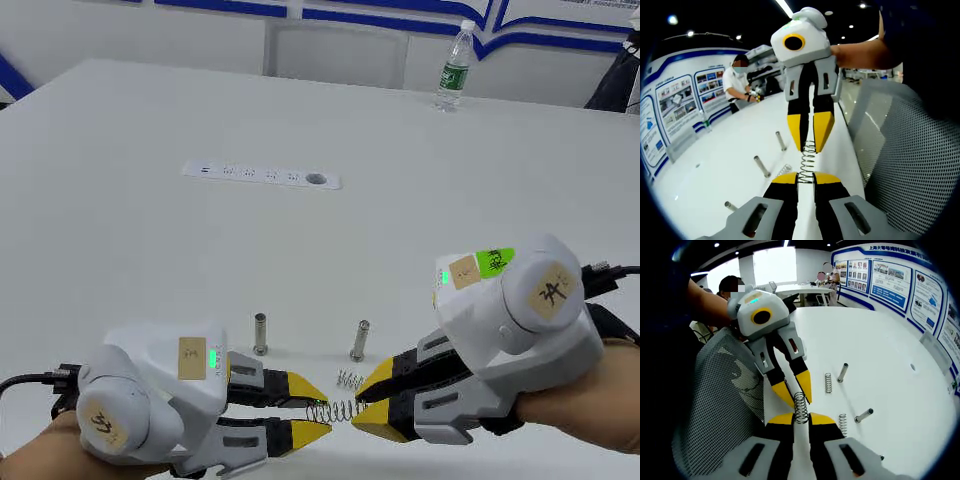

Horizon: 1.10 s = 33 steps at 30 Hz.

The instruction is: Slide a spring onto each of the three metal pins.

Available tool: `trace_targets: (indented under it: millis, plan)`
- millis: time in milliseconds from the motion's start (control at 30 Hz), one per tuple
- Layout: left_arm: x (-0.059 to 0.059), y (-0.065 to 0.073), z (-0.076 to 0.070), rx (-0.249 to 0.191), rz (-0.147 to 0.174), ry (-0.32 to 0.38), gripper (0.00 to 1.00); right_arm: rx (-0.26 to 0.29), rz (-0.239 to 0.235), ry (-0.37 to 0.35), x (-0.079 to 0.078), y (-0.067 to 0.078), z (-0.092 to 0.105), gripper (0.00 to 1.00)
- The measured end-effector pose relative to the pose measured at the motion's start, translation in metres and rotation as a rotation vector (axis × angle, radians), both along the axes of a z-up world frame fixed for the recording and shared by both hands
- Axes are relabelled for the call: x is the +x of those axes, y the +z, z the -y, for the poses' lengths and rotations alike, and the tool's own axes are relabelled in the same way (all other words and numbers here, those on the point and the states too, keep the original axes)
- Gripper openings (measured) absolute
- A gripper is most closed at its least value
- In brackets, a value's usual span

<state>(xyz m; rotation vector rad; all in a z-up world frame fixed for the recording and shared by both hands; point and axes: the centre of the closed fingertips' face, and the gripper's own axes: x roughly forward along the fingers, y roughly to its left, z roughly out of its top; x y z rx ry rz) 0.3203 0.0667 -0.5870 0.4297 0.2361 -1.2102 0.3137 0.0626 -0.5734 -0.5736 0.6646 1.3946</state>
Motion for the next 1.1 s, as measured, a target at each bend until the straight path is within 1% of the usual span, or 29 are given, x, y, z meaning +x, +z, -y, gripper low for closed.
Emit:
trace_targets:
  millis: [33, 67, 100, 133, 167, 267, 333, 433, 533, 733, 833, 933, 1100]
  plan:
    - [0.0, 0.001, 0.0, -0.008, -0.003, 0.001, 0.11, 0.008, -0.004, 0.0, 0.0, 0.001, -0.001, 0.12]
    - [-0.001, 0.005, 0.002, -0.031, -0.012, -0.004, 0.11, 0.025, -0.012, -0.002, -0.001, 0.003, -0.004, 0.12]
    - [-0.001, 0.006, 0.003, -0.041, -0.013, -0.005, 0.1, 0.032, -0.016, -0.004, -0.001, 0.004, -0.005, 0.12]
    - [-0.001, 0.005, 0.003, -0.034, -0.008, -0.005, 0.1, 0.031, -0.016, -0.003, -0.001, 0.003, -0.006, 0.12]
    - [-0.001, 0.006, 0.003, -0.036, -0.009, -0.005, 0.1, 0.035, -0.017, -0.002, -0.001, 0.004, -0.007, 0.12]
    - [-0.001, 0.009, 0.005, -0.057, -0.018, -0.004, 0.1, 0.038, -0.019, 0.0, -0.002, 0.003, -0.01, 0.12]
    - [-0.001, 0.012, 0.006, -0.082, -0.029, 0.0, 0.1, 0.046, -0.019, 0.0, -0.002, 0.004, -0.011, 0.12]
    - [0.0, 0.016, 0.006, -0.108, -0.038, 0.007, 0.1, 0.053, -0.018, -0.001, -0.001, 0.005, -0.013, 0.13]
    - [0.001, 0.017, 0.005, -0.114, -0.037, 0.01, 0.1, 0.062, -0.015, -0.005, 0.0, 0.006, -0.014, 0.13]
    - [0.001, 0.019, 0.005, -0.137, -0.047, 0.019, 0.1, 0.086, -0.029, -0.021, 0.002, 0.009, -0.013, 0.14]
    - [0.002, 0.02, 0.006, -0.153, -0.053, 0.024, 0.1, 0.095, -0.028, -0.029, 0.003, 0.011, -0.013, 0.14]
    - [0.002, 0.021, 0.005, -0.155, -0.051, 0.025, 0.1, 0.102, -0.036, -0.042, 0.004, 0.011, -0.012, 0.14]
    - [0.003, 0.02, 0.005, -0.156, -0.051, 0.03, 0.1, 0.101, -0.04, -0.042, 0.003, 0.011, -0.012, 0.13]
